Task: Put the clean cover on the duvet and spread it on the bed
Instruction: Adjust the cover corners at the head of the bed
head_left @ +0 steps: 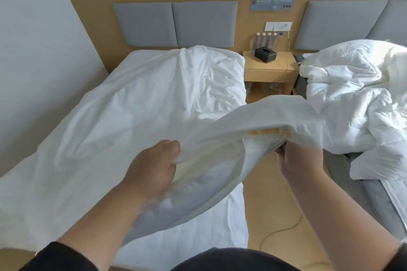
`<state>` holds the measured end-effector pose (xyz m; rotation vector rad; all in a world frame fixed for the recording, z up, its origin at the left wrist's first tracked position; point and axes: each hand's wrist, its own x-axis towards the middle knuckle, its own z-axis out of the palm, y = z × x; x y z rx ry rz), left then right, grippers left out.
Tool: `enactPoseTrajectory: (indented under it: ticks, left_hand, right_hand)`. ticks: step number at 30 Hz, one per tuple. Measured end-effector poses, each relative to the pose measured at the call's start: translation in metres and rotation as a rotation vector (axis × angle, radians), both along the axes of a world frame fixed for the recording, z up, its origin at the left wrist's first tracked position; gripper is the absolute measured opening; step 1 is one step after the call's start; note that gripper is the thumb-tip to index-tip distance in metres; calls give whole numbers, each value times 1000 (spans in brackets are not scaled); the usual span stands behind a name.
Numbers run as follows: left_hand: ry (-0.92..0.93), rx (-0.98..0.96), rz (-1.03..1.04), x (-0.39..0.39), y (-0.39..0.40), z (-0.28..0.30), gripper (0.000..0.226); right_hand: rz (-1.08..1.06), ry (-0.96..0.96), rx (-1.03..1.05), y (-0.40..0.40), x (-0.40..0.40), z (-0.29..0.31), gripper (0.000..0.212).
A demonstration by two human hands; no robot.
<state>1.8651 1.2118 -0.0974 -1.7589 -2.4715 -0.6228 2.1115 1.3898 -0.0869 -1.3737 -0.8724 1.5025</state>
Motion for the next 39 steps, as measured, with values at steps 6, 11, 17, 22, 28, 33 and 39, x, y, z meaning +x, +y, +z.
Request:
enactPoseTrajectory:
  ticks: [6, 11, 17, 22, 28, 33, 39]
  left_hand:
    - [-374, 213, 650, -49, -40, -65, 27]
    - [-513, 280, 644, -52, -65, -56, 24]
    - [-258, 294, 135, 31, -83, -12, 15]
    - [-519, -330, 29, 47, -99, -40, 42]
    - [-603, -595, -214, 58, -106, -55, 19]
    - [-398, -516, -24, 51, -93, -98, 22]
    - [-416, -513, -120, 56, -63, -93, 55]
  right_hand:
    - [0, 71, 148, -1, -19, 2, 27]
    - [89, 131, 165, -2, -42, 3, 27]
    - [145, 83, 142, 17, -98, 50, 29]
    - [140, 132, 310, 42, -110, 83, 41]
    - [171, 174, 288, 60, -100, 91, 38]
    - [185, 22, 253, 54, -84, 81, 24]
    - [519, -120, 243, 27, -40, 61, 30]
